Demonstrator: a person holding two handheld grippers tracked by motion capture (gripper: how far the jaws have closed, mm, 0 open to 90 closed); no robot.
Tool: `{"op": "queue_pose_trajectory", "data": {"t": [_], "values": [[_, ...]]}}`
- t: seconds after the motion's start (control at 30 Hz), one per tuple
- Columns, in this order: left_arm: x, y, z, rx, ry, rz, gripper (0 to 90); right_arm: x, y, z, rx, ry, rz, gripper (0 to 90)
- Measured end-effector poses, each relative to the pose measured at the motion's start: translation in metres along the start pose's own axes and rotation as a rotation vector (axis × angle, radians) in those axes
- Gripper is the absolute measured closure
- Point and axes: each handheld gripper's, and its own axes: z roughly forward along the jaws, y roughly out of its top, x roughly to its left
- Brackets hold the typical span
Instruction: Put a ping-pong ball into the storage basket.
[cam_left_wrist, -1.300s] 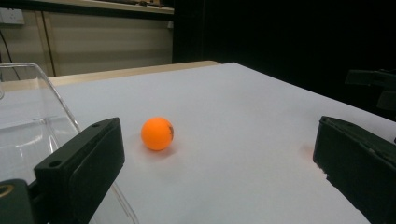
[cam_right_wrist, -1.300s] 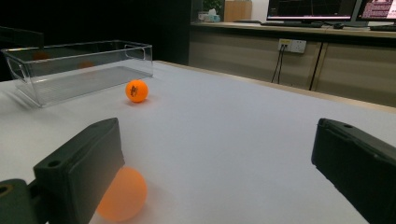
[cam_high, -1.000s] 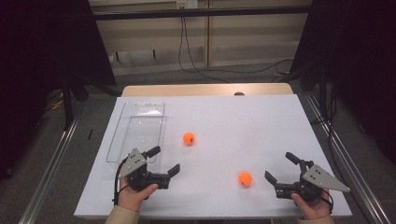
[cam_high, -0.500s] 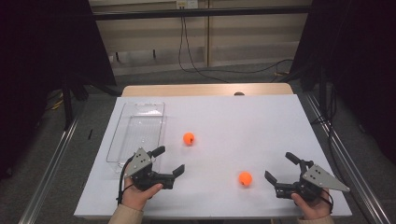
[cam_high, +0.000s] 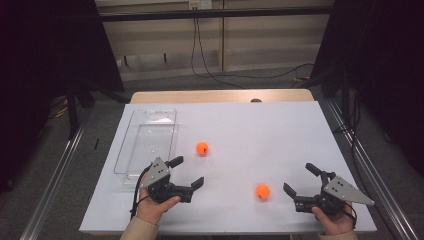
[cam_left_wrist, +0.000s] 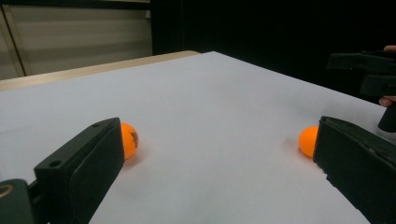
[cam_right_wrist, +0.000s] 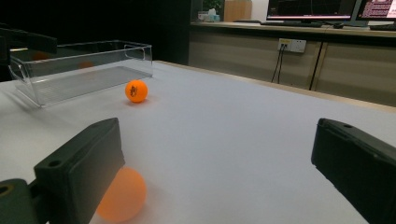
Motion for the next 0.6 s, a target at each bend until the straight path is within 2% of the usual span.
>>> {"op": "queue_pose_trajectory", "data": {"t": [0.6], "values": [[-0.005, 0.001, 0.016, 0.024, -0.031, -0.003, 2.1, 0.000, 0.000, 0.000, 0.000, -0.001, 0.000, 1.6]]}}
